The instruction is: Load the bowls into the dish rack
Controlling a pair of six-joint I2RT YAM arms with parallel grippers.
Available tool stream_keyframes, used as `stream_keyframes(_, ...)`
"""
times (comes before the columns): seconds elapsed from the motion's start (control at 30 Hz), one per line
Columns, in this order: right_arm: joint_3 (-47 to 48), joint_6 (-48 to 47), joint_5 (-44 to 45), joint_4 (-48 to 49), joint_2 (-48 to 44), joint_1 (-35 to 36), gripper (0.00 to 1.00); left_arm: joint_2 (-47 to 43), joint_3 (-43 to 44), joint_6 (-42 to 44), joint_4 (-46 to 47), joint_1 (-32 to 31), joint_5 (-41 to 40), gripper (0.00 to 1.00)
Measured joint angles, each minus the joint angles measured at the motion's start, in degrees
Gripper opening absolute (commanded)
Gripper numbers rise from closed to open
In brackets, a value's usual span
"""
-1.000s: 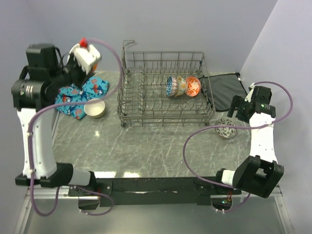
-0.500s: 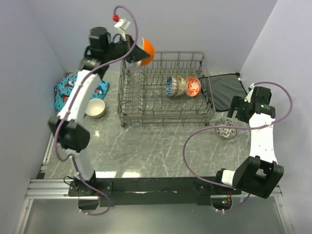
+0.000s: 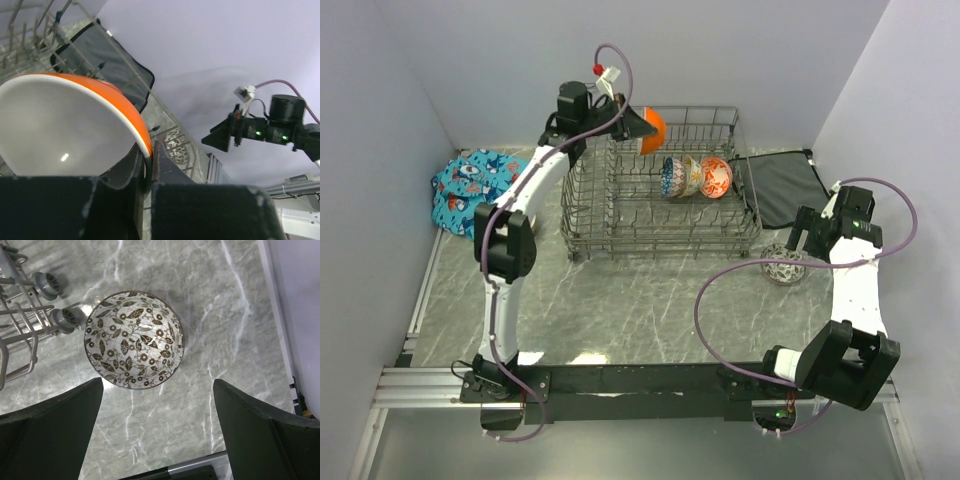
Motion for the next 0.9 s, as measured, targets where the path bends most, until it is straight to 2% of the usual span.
stream_keyframes(0.37,0.02,-1.25,1.95,0.00,1.18,-1.36,0.98,12.66,2.03,-3.56,5.68,-0.26,0.35,0.01)
stream_keyframes(0.67,0.04,-2.19,3.13,0.00,2.78,-2.27,0.98,14.60,3.76,-5.07,8.85,-1.33,1.33,0.01)
stream_keyframes(0.9,0.04,-2.78,4.24,0.04,2.93,-3.34,0.98,14.38,1.75,-8.61,11.69,-1.73,1.88,0.01)
